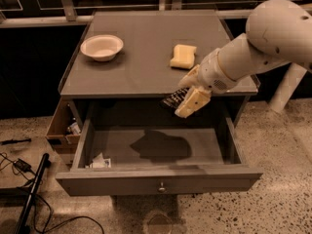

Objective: Pick rxbar chocolate from top drawer and place on counter

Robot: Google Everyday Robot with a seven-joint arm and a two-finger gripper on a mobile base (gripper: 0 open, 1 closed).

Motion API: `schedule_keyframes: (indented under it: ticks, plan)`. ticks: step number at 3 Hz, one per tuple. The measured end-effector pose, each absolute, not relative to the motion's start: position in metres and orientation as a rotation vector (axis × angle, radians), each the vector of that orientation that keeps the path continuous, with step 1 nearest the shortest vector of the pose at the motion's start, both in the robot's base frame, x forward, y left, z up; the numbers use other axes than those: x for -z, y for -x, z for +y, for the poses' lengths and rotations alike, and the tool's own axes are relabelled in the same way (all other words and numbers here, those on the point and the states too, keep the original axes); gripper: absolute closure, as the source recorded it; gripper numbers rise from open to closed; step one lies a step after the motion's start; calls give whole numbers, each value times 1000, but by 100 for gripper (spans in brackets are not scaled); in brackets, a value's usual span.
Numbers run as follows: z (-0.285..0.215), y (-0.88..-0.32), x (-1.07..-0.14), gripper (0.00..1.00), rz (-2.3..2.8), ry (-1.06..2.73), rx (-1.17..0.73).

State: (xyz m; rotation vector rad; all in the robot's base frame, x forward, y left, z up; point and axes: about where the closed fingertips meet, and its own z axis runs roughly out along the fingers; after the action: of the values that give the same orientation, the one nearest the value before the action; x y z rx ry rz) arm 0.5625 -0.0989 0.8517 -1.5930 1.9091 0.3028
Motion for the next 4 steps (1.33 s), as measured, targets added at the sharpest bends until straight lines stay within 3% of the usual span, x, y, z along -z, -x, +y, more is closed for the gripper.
schedule_keyframes:
  ticks: [4]
  plan:
    - [-38,-645,-858,100,1846,1686,-299]
